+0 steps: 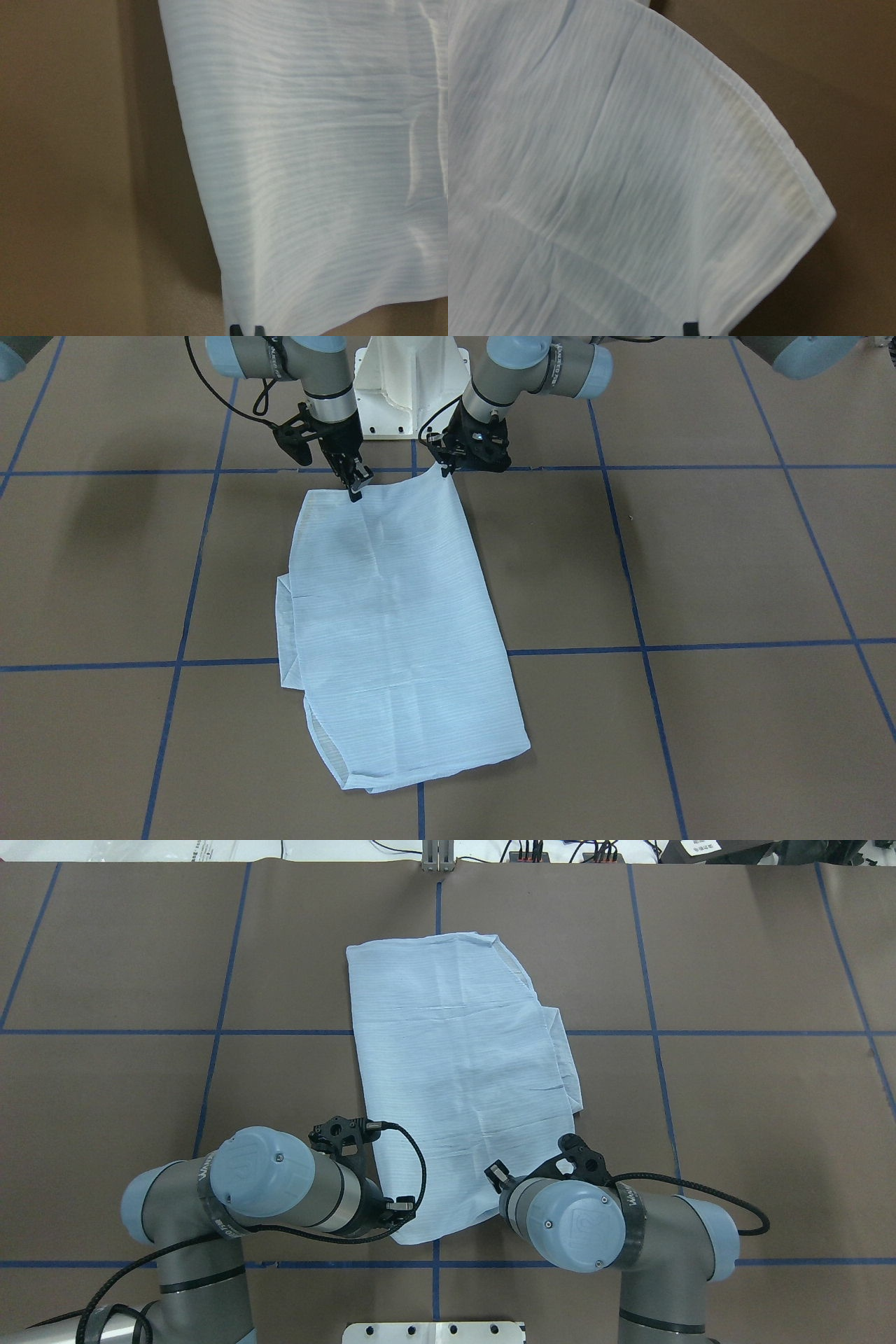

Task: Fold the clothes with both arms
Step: 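Lift both near corners and fold them over toward the far edge with both grippers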

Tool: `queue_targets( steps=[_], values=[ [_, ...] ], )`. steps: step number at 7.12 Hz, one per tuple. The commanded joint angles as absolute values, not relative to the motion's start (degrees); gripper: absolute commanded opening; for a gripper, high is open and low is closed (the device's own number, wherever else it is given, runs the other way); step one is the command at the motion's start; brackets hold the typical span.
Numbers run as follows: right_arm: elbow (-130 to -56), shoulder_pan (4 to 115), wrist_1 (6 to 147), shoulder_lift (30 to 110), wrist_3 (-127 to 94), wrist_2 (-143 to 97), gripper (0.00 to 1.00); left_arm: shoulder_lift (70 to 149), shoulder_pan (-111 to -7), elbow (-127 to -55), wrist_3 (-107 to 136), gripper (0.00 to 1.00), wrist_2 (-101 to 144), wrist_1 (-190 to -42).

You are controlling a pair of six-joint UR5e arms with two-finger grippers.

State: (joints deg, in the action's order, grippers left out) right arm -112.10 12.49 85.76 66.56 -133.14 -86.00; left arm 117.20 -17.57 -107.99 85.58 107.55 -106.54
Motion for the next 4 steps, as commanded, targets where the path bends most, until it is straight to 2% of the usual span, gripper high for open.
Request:
queue_targets(
  steps=[1, 3, 4],
  values=[
    [-120.7, 10.5, 92.9, 66.4, -133.3, -86.1, 0.00, 117.2, -17.3, -114.3, 85.4, 0.00, 109.5, -100.7],
    [-130.6, 7.0, 101.7, 66.4, -134.2, -86.1, 0.00, 117.2, -17.2, -121.3, 85.4, 0.00, 109.8, -94.3],
    [-132.0, 7.0, 106.4, 63.5, -134.3, -86.2, 0.00, 117.4, -17.4, -124.2, 85.3, 0.00, 109.8, -90.6]
  ],
)
